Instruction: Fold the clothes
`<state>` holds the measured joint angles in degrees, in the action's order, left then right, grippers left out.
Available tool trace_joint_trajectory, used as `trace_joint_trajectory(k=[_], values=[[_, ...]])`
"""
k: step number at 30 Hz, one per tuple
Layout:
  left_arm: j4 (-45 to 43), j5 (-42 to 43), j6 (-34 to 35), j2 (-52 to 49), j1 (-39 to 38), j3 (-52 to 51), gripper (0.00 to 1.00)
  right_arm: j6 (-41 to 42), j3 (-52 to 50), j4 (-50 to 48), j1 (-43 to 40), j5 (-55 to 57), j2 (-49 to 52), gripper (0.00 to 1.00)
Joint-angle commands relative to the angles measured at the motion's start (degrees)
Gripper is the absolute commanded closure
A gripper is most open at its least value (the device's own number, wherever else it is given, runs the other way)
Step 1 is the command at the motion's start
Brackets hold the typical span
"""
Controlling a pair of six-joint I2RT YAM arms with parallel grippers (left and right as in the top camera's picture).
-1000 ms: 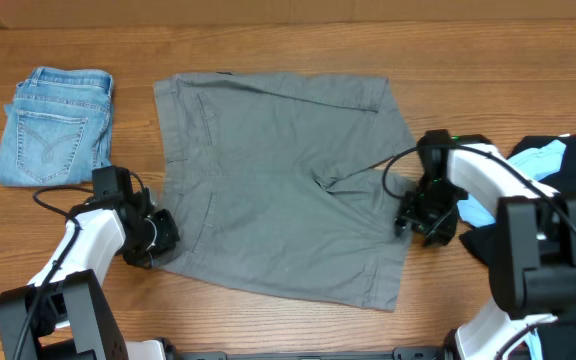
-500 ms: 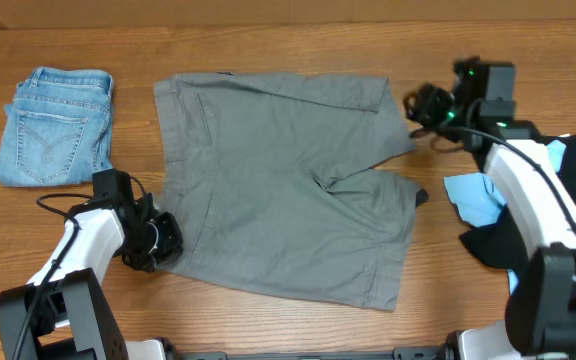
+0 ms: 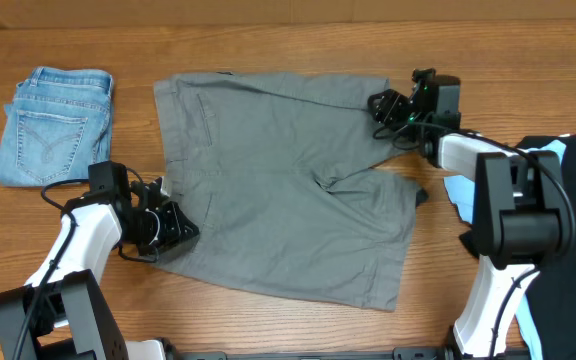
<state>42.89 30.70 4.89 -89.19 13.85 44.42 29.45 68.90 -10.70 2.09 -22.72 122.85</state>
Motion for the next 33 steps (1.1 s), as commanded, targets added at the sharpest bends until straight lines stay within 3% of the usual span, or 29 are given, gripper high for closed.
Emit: trace_joint_trajectory(k=[1,3,4,8,9,10,11,14,15,19,20,28,33], values=[[0.07,1.95,-1.75,1.14,0.02,1.07,0.81,1.51,-0.04,-2.19,1.77,-2.93,1.36,0.52],[-0.11,1.92,-1.73,1.14,0.02,1.07,0.81,2.34,0.0,-4.04,2.38,-3.13,1.36,0.85],[-0.26,1.95,-1.7,1.14,0.02,1.07,0.81,2.69,0.22,-6.27,2.47,-4.28,1.36,0.91],[-0.17,1.95,-1.73,1.14,0.0,1.07,0.8,14.32,1.53,-27.12,1.77,-9.27,1.36,0.95],[-0.2,1.95,-1.73,1.14,0.0,1.07,0.8,18.51,1.79,-34.6,1.55,-8.13,1.36,0.86],[-0.2,1.97,-1.7,1.14,0.02,1.07,0.8,21.88,2.03,-40.85,1.44,-5.7,1.36,0.61],[-0.2,1.99,-1.7,1.14,0.0,1.07,0.8,23.67,2.19,-44.41,1.36,-3.82,1.36,0.45],[-0.07,1.99,-1.73,1.14,0.0,1.07,0.79,27.43,2.6,-47.82,0.46,-4.13,1.36,0.29],[-0.09,1.95,-1.75,1.14,0.0,1.07,0.77,27.41,2.6,-46.31,-0.13,-6.88,1.36,0.19],[-0.07,1.95,-1.81,1.14,0.02,1.07,0.74,25.31,2.6,-39.87,-2.19,-15.34,1.36,0.11],[-0.07,1.95,-2.08,1.14,0.02,1.07,0.73,24.02,2.6,-38.64,-3.06,-18.27,1.36,0.0],[0.35,1.99,-3.23,1.16,0.0,1.75,0.81,22.93,2.6,-29.18,-8.55,-36.72,-0.63,0.0],[3.74,1.73,-3.61,2.34,0.0,5.79,0.85,25.11,2.6,-29.24,-8.22,-39.98,-5.97,0.0]])
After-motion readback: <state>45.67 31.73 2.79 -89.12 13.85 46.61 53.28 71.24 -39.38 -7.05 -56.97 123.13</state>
